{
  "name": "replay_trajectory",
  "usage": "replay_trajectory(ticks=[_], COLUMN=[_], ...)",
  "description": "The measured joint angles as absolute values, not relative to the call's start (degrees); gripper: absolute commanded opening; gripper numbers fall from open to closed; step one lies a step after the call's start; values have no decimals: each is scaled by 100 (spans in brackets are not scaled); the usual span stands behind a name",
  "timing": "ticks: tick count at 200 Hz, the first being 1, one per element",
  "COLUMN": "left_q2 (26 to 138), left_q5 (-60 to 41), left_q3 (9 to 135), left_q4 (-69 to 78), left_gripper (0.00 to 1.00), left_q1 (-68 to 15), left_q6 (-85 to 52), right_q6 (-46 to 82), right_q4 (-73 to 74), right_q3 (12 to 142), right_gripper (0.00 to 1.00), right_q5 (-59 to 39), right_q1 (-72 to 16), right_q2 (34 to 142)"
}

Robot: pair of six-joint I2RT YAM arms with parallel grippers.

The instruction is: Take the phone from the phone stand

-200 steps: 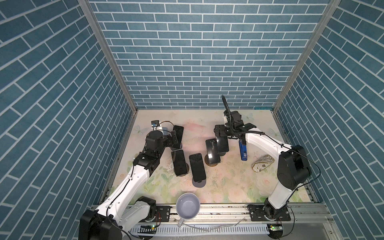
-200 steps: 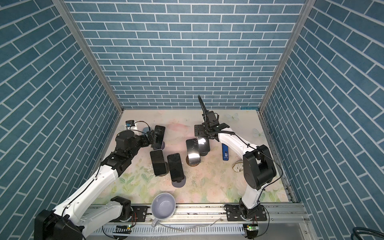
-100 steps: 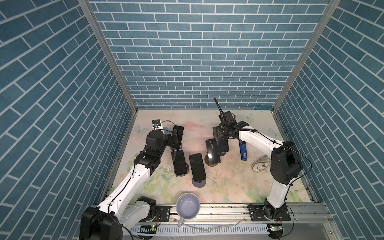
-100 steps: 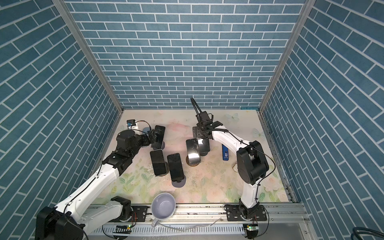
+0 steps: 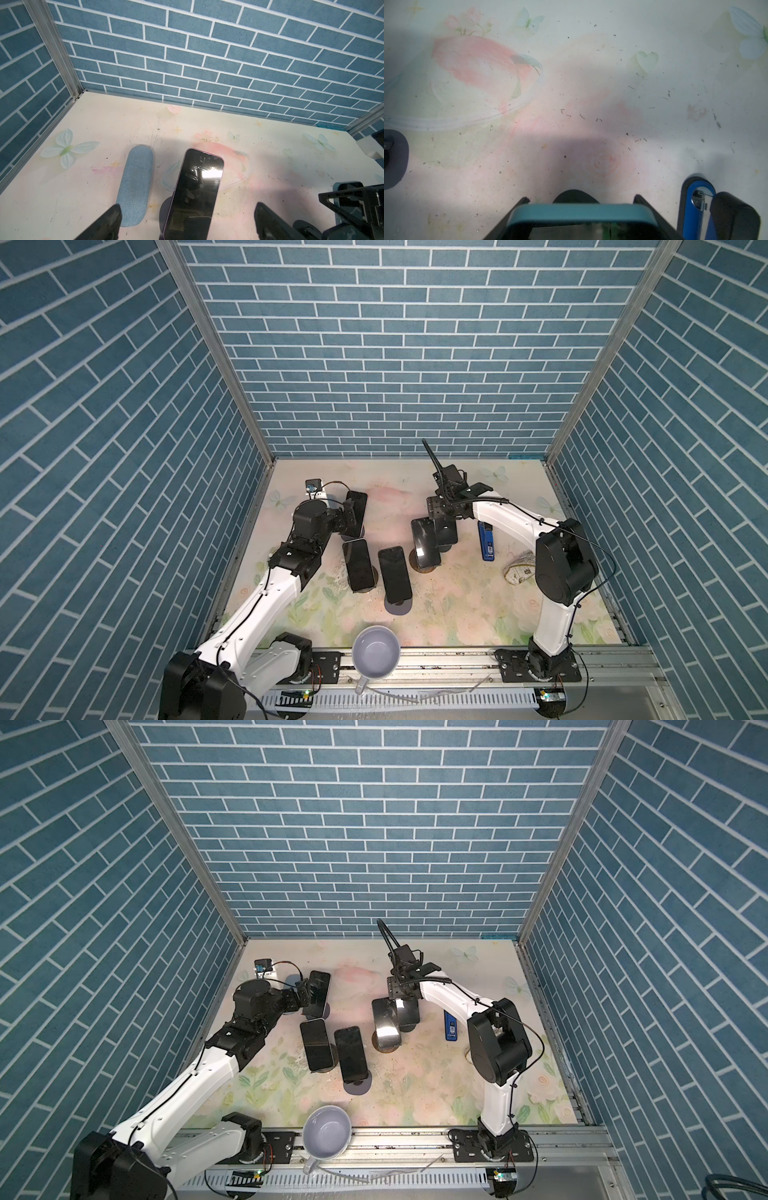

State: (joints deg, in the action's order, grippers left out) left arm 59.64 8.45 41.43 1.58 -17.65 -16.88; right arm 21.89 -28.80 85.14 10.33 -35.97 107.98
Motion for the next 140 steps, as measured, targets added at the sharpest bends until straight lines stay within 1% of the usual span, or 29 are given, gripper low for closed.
replay_trajectory(ticks=[11, 20, 41, 54, 94, 115, 140], left_q2=[5964, 5964, 5961, 5959, 5953, 5935, 5902], left_q5=[858, 873, 886, 895, 897, 897, 897], left_q3=[4143, 4143, 4143, 4143, 4143, 4143, 4143], left_q4=[158, 158, 158, 158, 154, 152, 113], left_gripper=[100, 100, 100, 100, 100, 100, 100], left_q1=[-1765, -1765, -1765, -1765, -1765, -1765, -1765], left_q6=[-1680, -1669, -1664, -1660, -1645, -1643, -1643], right_q6=[2180, 2176, 2176, 2176, 2176, 2161, 2115], right_q4=[-2891, -2897, -2921, -2934, -3026, -3103, -3205], right_q3=[8538, 8552, 8556, 8562, 8615, 8698, 8827], right_gripper=[60, 56, 52, 48, 39, 32, 30], right_q5=[1037, 1037, 1037, 1035, 1039, 1041, 1070], right_q1=[-3601, -3607, -3612, -3612, -3612, -3612, -3612], right_q2=[10812, 10816, 10816, 10816, 10816, 10812, 10796])
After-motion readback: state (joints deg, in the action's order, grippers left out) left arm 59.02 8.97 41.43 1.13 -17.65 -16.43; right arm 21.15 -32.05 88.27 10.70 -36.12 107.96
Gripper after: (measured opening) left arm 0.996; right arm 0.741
